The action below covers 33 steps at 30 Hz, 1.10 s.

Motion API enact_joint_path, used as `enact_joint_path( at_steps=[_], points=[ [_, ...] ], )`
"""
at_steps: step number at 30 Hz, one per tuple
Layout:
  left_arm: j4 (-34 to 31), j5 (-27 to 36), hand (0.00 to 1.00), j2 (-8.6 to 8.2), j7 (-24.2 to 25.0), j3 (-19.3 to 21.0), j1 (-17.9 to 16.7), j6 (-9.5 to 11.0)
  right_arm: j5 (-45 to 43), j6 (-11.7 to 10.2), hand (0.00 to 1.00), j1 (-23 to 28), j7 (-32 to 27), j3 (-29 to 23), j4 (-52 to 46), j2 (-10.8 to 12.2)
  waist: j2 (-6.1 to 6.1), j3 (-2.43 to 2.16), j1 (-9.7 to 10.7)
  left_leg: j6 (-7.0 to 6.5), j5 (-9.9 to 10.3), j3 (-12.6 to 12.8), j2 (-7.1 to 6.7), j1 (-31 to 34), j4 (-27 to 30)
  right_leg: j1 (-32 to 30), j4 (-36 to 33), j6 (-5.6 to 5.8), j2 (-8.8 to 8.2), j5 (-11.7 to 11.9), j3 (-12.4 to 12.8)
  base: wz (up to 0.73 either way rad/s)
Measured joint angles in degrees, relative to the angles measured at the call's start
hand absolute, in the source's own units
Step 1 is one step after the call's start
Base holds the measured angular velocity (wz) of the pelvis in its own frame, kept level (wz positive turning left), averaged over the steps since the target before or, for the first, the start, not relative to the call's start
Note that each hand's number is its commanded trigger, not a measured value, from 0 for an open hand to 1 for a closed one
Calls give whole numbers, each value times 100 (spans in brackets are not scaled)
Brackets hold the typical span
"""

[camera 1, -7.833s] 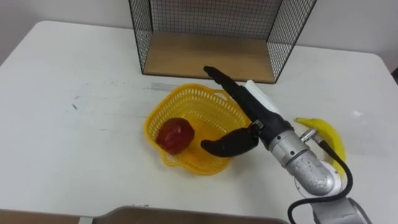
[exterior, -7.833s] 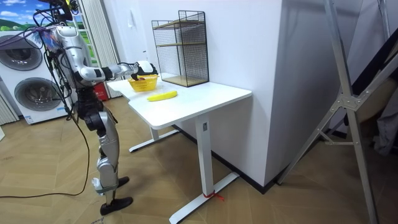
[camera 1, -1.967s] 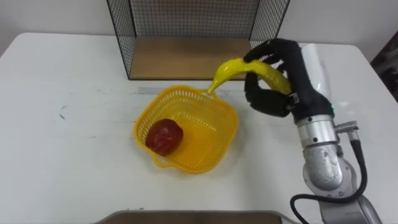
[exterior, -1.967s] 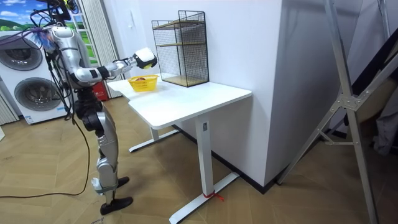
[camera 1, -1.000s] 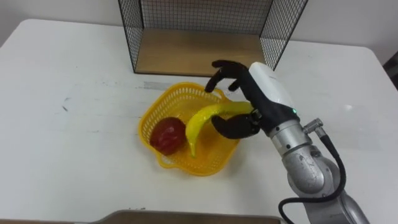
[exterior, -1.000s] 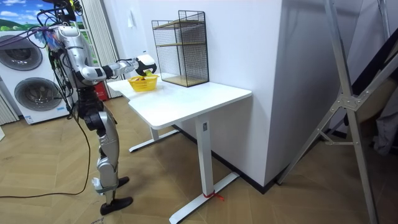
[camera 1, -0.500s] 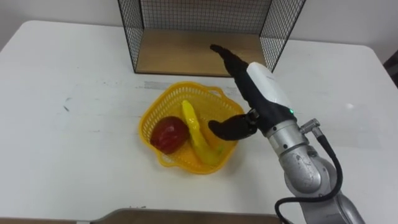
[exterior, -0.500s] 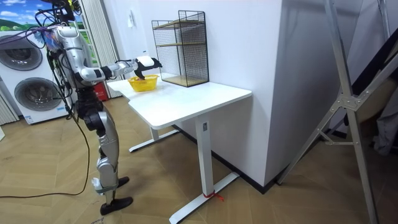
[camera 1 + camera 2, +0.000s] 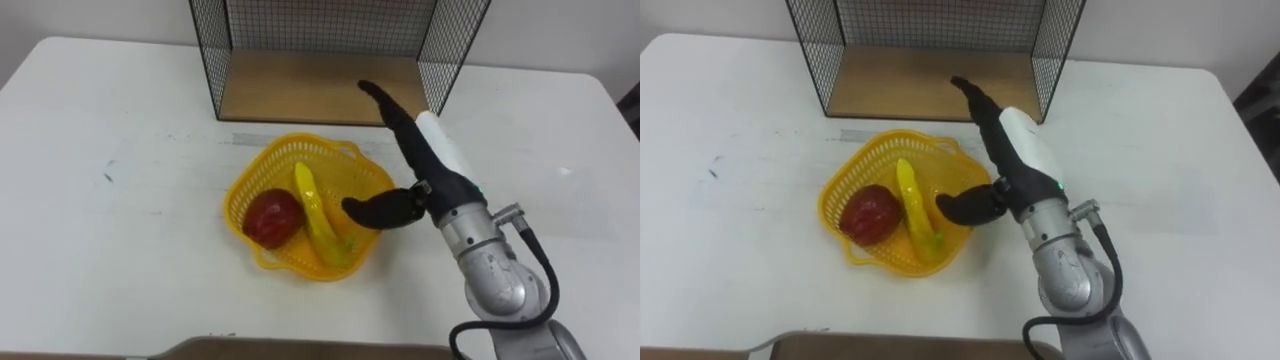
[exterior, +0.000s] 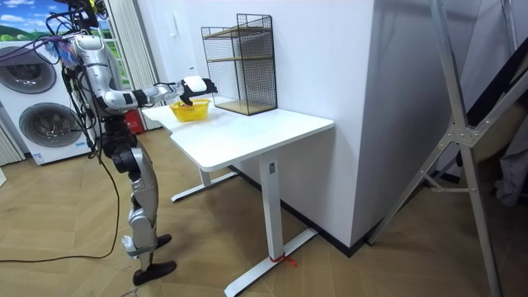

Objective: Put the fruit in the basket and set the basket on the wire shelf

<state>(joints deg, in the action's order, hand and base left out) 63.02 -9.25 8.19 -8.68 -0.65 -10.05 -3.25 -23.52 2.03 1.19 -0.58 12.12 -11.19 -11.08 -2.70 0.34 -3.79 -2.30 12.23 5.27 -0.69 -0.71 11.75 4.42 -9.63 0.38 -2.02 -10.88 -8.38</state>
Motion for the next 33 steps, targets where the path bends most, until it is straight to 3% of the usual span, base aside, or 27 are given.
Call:
enact_joint_path(
  at_steps=[3, 5, 6, 7, 9, 11, 12, 13, 15, 17, 21, 23, 26, 29, 33],
  points=[
    [-7, 393, 0, -25, -155, 163, -173, 113, 760, -38, 0, 60, -379, -209, 3, -23, 55, 13, 30, 0, 0, 4, 2, -107, -22, 80, 8, 0, 2, 0, 4, -1],
    [-8, 938, 0, -49, -446, 479, -276, 189, 1370, -129, 0, 89, -792, -492, 4, -15, 86, 33, 38, -1, 0, 13, 10, -191, -38, 148, 18, 0, 8, 0, 19, 0],
    [-9, 1099, 0, -48, -543, 560, -313, 206, 1453, -163, 0, 135, -908, -562, 1, -15, 103, 22, 43, 0, 0, 11, 10, -199, -36, 143, 20, 0, 8, 0, 8, 0],
    [-12, 1387, 0, -51, -740, 782, -341, 211, 1529, -193, 0, 228, -1103, -721, -7, -15, 110, -21, 43, 1, 1, 0, 11, -199, -38, 138, 19, 0, 9, 0, -23, 4],
    [-124, 1821, 0, -61, -1082, 1208, -336, 214, 1681, -197, 0, 285, -1435, -962, 12, -10, 136, -24, 36, 0, 1, -34, 9, -180, -36, 162, 9, 0, 8, 0, -103, 6],
    [-521, 2243, 0, -65, -1636, 1826, -381, 257, 1837, -212, 0, 360, -1966, -1317, 117, -11, 156, -36, 31, 0, 0, -69, 5, -180, -25, 182, 6, 1, 4, 0, -142, 8],
    [-653, 2362, 0, -65, -1809, 1953, -429, 288, 1924, -225, 0, 420, -2106, -1414, 119, -11, 185, -26, 25, 0, 0, -84, 4, -186, -15, 205, 9, 1, 3, 0, -157, 11],
    [-956, 2562, 0, -70, -2171, 2155, -474, 358, 2034, -250, 0, 564, -2393, -1578, 119, -9, 189, -56, 17, 0, 0, -110, 2, -206, -8, 236, 6, 1, 1, 0, -180, 11],
    [-1514, 2826, 0, -83, -2786, 2413, -554, 410, 2221, -270, 0, 710, -2804, -1761, 119, 9, 226, -68, 18, 0, 0, -119, 4, -237, -14, 233, 1, 1, -1, 0, -180, 3],
    [-2281, 3054, 0, -120, -3654, 2775, -574, 538, 2447, -304, 0, 853, -3249, -2007, 120, 23, 252, -80, -23, 4, -3, -117, 2, -232, -50, 211, -2, 1, -2, 0, -183, -4],
    [-3518, 3029, 0, -128, -4868, 3080, -527, 783, 2675, -341, 0, 1141, -3742, -2363, 183, 21, 281, -106, -144, 9, -11, -109, 8, -233, -35, 192, -18, 1, 2, 0, -173, -2],
    [-4322, 2748, 0, -149, -5411, 3289, -501, 847, 2594, -341, 0, 1257, -3895, -2482, 184, 30, 303, -106, -154, 13, -22, -99, 6, -253, -39, 193, -19, 1, 7, 0, -121, -2],
    [-5371, 2086, 0, -172, -5841, 3359, -512, 887, 2545, -391, 0, 1321, -4043, -2634, 184, 29, 303, -100, -135, 13, -22, -86, 8, -211, -32, 151, -18, 1, 11, 0, -103, -2],
    [-6468, 1351, 0, -185, -5931, 3252, -481, 903, 2550, -400, 0, 1321, -4001, -2686, 181, 29, 308, -93, -125, 13, -22, -82, 5, -177, -16, 131, -17, 1, 8, 0, -114, 0],
    [-7606, 1016, 0, -168, -5631, 3218, -481, 1013, 2537, -522, 0, 1377, -3823, -2779, 175, 43, 347, -67, -56, 11, -20, -91, -1, -164, -10, 165, -9, 1, 6, 0, -134, 1]
  ],
)
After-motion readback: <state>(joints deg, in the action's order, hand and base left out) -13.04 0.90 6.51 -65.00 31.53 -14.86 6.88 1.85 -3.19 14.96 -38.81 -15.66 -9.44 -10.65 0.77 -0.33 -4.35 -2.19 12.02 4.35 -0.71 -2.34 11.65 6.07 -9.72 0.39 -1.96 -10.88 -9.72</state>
